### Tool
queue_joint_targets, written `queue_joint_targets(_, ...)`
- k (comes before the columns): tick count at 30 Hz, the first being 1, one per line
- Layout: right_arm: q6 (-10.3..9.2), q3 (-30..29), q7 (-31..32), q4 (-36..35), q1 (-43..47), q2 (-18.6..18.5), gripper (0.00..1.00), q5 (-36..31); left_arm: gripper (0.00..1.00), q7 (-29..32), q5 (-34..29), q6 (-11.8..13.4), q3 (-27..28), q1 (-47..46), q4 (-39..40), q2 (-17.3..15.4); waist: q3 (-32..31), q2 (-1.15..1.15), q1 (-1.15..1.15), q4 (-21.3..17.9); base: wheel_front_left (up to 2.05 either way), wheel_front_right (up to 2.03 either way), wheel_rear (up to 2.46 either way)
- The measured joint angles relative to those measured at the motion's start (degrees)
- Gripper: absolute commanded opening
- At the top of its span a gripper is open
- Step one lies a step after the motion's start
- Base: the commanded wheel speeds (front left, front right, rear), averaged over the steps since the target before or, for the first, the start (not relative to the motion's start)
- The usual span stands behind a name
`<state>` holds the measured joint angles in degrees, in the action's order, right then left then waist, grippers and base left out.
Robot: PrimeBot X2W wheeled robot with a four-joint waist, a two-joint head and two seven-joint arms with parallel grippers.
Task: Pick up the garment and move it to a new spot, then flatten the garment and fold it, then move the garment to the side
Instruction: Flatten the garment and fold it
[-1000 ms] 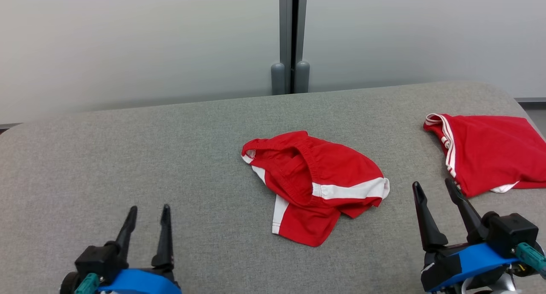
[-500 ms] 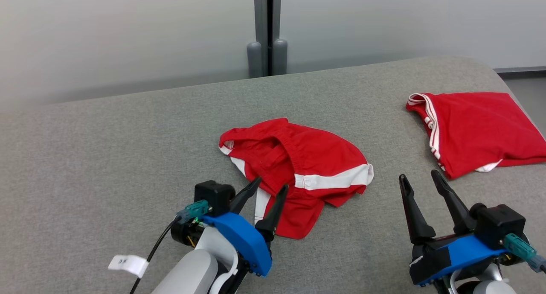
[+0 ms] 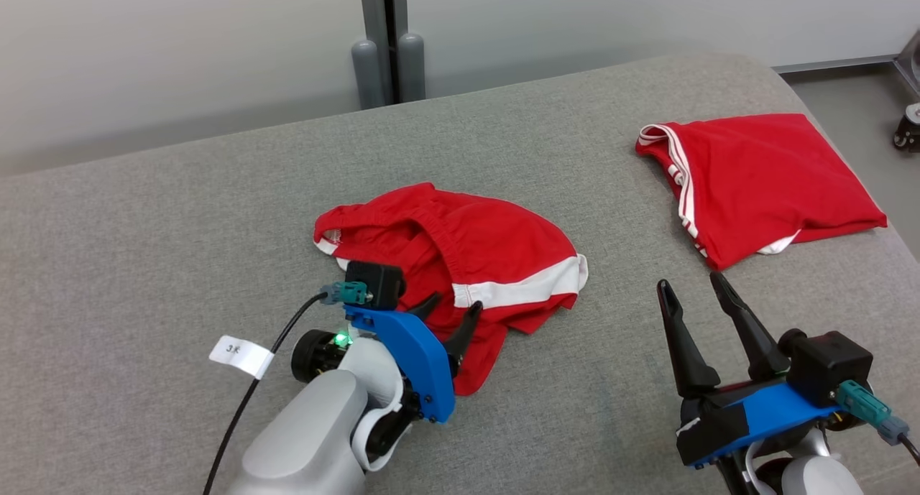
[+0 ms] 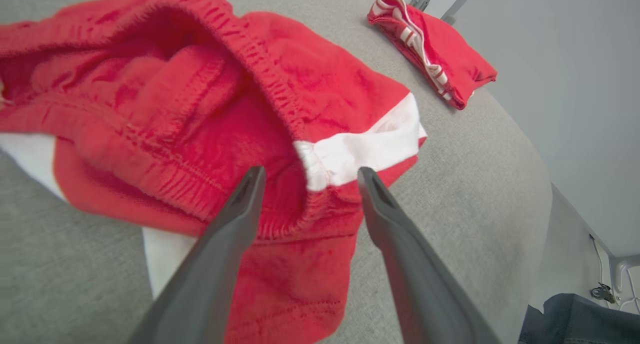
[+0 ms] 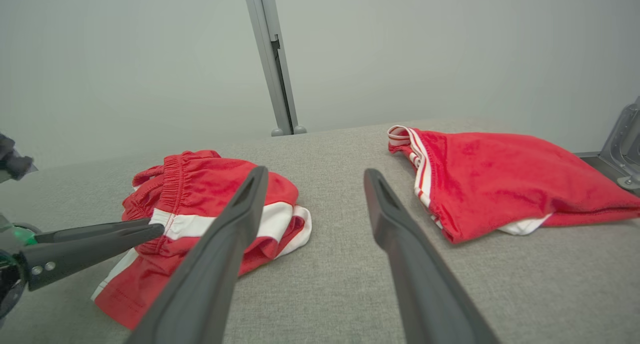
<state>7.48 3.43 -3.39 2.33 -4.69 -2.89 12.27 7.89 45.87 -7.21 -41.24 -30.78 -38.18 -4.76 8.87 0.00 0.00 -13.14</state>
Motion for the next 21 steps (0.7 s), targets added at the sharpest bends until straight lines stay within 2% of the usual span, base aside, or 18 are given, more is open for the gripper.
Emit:
queue_joint_targets(6,0.00,0.6,-0.5,0.5,-0.7,0.0,1.00,0.1,1.00,1.2,2.1,0.0,-0.6,-2.0,-4.3,0.6,0.5,0.00,0.00,-1.1,0.00,0.00,0.00)
queue_joint_targets(7,0.00,0.6,-0.5,0.6,-0.8,0.0,1.00,0.3,0.78,1.2,2.4,0.0,-0.9,-2.4,-4.4,0.8,0.5,0.00,0.00,-1.3,0.00,0.00,0.00)
queue_joint_targets(8,0.00,0.7,-0.6,0.7,-0.9,0.0,1.00,0.4,0.44,1.0,3.1,0.0,-1.1,-2.8,-4.4,1.0,0.5,0.00,0.00,-1.4,0.00,0.00,0.00)
queue_joint_targets(10,0.00,0.7,-0.7,0.8,-1.0,0.0,1.00,0.4,0.00,0.0,3.4,0.0,-1.8,-3.8,-4.6,1.1,0.6,0.00,0.00,-1.7,0.00,0.00,0.00)
queue_joint_targets(16,0.00,0.4,-0.7,1.1,-1.0,0.0,1.00,0.5,0.00,-3.1,4.7,0.0,-5.2,-6.8,-2.5,1.3,0.4,0.00,0.00,-1.5,0.00,0.00,0.00)
queue_joint_targets(21,0.00,-0.4,-0.7,0.9,-1.0,0.0,1.00,0.5,0.00,-8.4,7.5,0.0,-6.3,-11.4,3.5,1.5,-0.1,0.00,0.00,-0.3,0.00,0.00,0.00)
